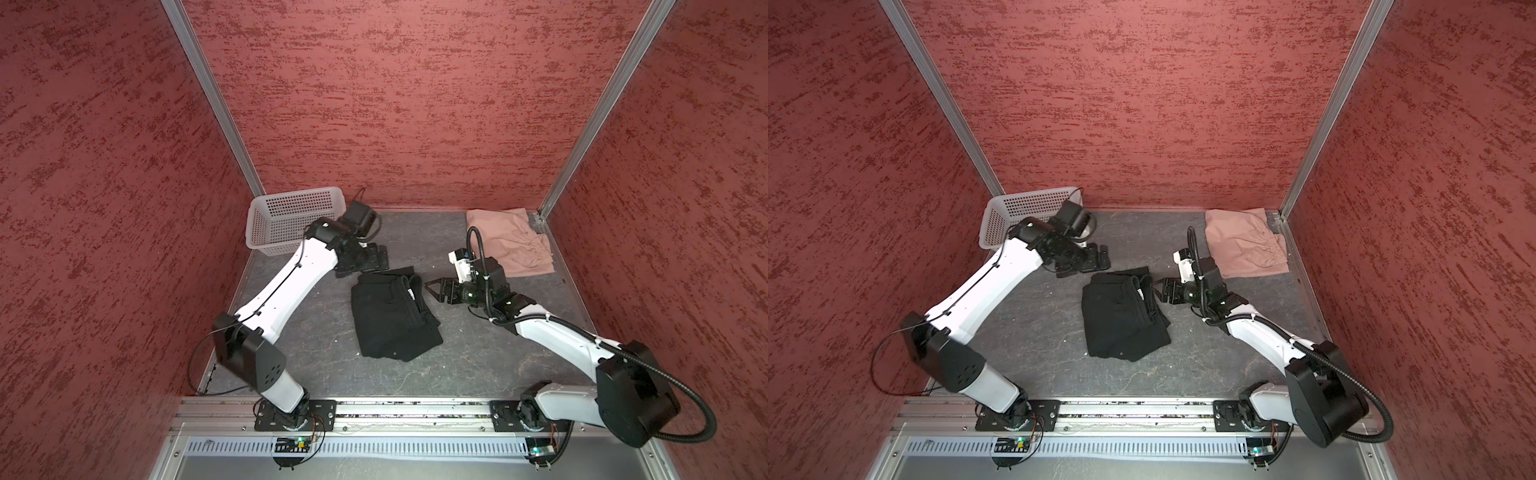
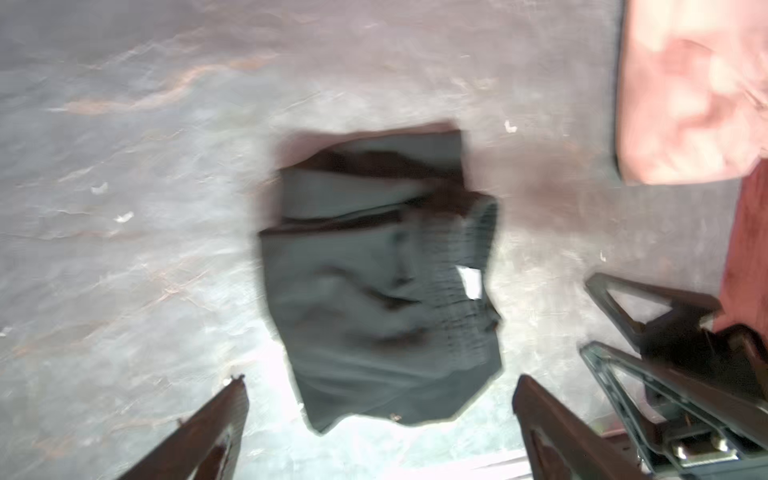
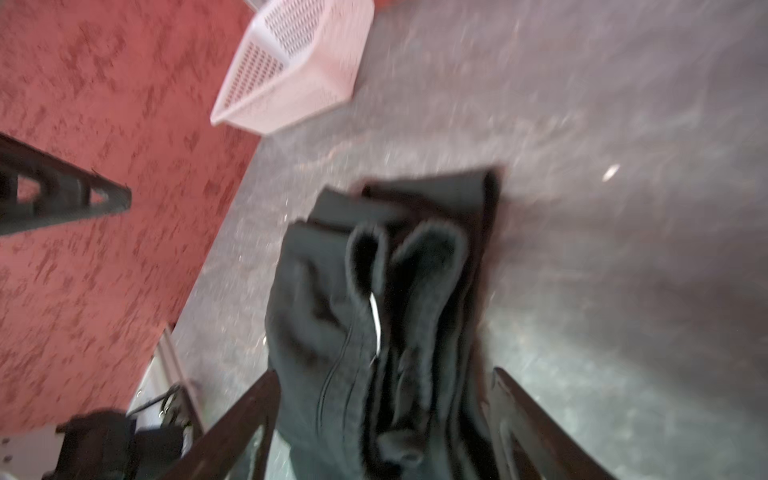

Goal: Fold and stack the shorts

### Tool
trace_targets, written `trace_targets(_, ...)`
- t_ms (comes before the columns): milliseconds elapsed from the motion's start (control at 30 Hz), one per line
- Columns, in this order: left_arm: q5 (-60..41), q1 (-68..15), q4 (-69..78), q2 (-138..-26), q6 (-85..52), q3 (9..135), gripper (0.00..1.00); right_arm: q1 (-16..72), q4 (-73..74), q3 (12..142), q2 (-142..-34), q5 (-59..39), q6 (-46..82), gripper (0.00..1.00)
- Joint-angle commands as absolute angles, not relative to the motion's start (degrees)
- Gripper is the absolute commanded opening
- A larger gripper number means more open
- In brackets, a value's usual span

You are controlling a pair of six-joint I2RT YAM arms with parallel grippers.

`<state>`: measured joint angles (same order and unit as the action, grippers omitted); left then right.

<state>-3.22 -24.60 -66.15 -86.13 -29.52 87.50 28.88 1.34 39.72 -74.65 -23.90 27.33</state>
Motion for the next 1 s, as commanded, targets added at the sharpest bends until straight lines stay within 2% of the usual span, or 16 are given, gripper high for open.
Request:
trace_targets(0, -7.2, -20.7, -54.1, -78.0, -29.3, 76.3, 0.99, 30.7, -2.6, 39.9, -77.6, -25.3, 25.6, 0.84)
trace_targets(133, -8.5, -17.0, -51.1, -70.5, -29.1, 67.9, 0.99, 33.6, -3.4, 44.9, -83.7, -23.6, 23.7, 0.87)
trace_targets(300, -9.1, -13.9, -53.0, -67.5, -28.1, 63.6, 0.99, 35.8, -9.0, 51.5, -92.3, -19.4, 22.9, 0.87)
trace_targets(433, -9.7, -12.6, -53.0, -66.2, -27.5, 61.4, 0.99, 37.6, -7.6, 52.8, -94.0, -21.0, 24.4, 0.83)
trace_targets(600, -9.4, -11.6, -52.6, -65.9, -26.7, 59.6, 0.99, 40.0, -9.0, 54.8, -95.8, -18.3, 25.3, 0.74)
trace_targets(667, -9.4, -11.5, -52.5, -66.3, -26.4, 59.1, 0.99, 40.1, -9.1, 55.1, -96.9, -18.1, 26.0, 0.68)
trace_targets(867, -10.9, -11.2, -51.3, -68.1, -25.7, 57.9, 0.99, 40.2, -9.9, 57.1, -100.0, -17.5, 26.7, 0.61)
trace_targets(967, -11.8, -11.1, -50.8, -68.4, -25.6, 57.4, 0.99, 40.2, -9.7, 57.7, -99.0, -18.2, 27.8, 0.39)
